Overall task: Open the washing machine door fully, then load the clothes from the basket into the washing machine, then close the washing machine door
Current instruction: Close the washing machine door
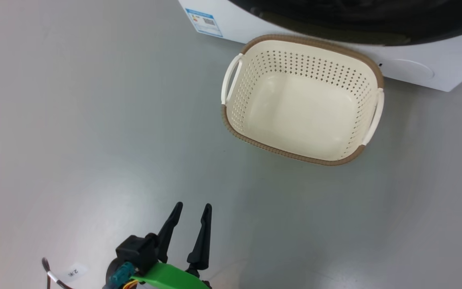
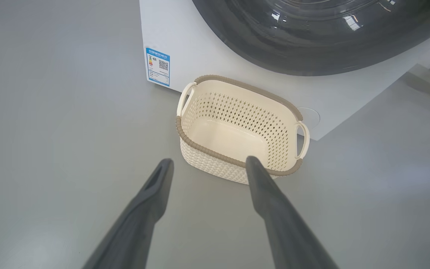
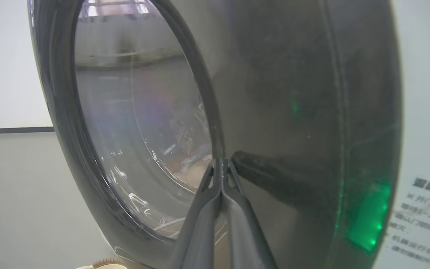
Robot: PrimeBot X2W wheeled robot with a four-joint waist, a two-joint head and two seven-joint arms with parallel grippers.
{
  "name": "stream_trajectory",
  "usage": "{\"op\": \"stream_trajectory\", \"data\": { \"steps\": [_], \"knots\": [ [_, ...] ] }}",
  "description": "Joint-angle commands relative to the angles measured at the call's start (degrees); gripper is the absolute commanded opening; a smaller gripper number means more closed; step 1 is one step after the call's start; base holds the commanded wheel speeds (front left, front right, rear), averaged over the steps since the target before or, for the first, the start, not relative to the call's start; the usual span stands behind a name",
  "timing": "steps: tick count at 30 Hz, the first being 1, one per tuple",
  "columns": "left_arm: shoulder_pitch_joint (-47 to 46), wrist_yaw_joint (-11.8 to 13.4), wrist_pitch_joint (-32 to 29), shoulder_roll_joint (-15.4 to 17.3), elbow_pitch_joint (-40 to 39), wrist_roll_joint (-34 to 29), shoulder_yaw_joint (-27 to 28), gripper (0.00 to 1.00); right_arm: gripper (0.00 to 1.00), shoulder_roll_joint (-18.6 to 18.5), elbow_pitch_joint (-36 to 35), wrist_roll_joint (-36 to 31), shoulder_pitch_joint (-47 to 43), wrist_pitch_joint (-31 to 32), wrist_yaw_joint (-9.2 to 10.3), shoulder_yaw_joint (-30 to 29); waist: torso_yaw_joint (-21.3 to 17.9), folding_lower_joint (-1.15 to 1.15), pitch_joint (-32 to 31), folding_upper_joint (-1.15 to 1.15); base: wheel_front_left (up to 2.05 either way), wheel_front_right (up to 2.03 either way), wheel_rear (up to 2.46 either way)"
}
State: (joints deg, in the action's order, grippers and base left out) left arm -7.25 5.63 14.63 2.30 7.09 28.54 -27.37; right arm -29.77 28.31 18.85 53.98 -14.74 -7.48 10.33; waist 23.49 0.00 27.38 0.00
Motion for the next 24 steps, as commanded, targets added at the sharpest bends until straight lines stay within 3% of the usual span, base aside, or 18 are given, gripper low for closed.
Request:
{"op": "stream_trajectory", "data": {
  "steps": [1, 8, 17, 18, 20, 21, 22, 23, 24],
  "knots": [
    [-0.56, 0.40, 0.37, 0.58, -1.45, 0.26, 1.20, 1.00, 0.00, -1.49, 0.23, -1.42, 1.75, -0.26, -0.01, -0.74, 0.79, 0.00, 0.42, 0.00, 0.00, 0.00, 0.00],
    [-0.85, 0.65, 0.37, 0.58, -1.44, 0.83, 1.17, 1.00, 0.00, -1.70, 4.60, -4.63, 4.18, -0.26, -0.01, -3.45, 1.14, 0.00, -0.58, 0.00, 0.00, 0.00, 0.00],
    [-1.01, 0.48, 0.37, 0.58, -1.17, 0.61, 4.09, 1.00, 0.00, 1.90, -2.33, -2.82, -3.31, -0.26, -0.01, -2.07, -2.59, 0.00, -4.99, 0.00, 0.00, 0.00, 0.00],
    [-1.05, 0.41, 0.37, 0.58, -1.11, 0.57, 4.61, 1.00, 0.04, 2.37, -3.45, -2.53, -4.75, -0.26, -0.01, -1.90, -3.19, 0.00, -5.76, 0.00, 0.00, 0.00, 0.00],
    [-0.87, 0.17, 0.37, 0.58, -0.85, 0.45, 5.69, 1.00, 0.36, 3.25, -5.84, -2.16, -7.82, -0.26, -0.01, -1.66, -4.55, 0.00, -7.53, 0.00, 0.00, 0.00, 0.00],
    [-0.69, 0.03, 0.37, 0.58, -0.68, 0.41, 6.29, 1.00, 0.47, 3.83, -7.00, -1.96, -9.50, -0.26, -0.01, -1.77, -5.28, 0.00, -8.49, 0.00, 0.00, 0.00, 0.00],
    [-0.69, 0.03, 0.37, 0.58, -0.68, 0.41, 6.29, 1.00, 0.47, 3.83, -7.00, -1.96, -9.50, -0.26, -0.01, -1.77, -5.28, 0.00, -8.49, 0.00, 0.00, 0.00, 0.00],
    [-0.51, -0.16, 0.37, 0.58, -0.56, 0.33, 6.92, 1.00, 0.74, 4.38, -8.20, -1.81, -11.24, -0.26, -0.01, -1.69, -6.02, 0.00, -9.47, 0.00, 0.00, 0.00, 0.00],
    [-0.26, -0.38, 0.37, 0.58, -0.46, 0.32, 7.57, 1.00, 0.94, 5.03, -9.54, -1.53, -12.99, -0.26, -0.01, -2.01, -6.76, 0.00, -10.49, 0.00, 0.00, 0.00, 0.00]
  ]
}}
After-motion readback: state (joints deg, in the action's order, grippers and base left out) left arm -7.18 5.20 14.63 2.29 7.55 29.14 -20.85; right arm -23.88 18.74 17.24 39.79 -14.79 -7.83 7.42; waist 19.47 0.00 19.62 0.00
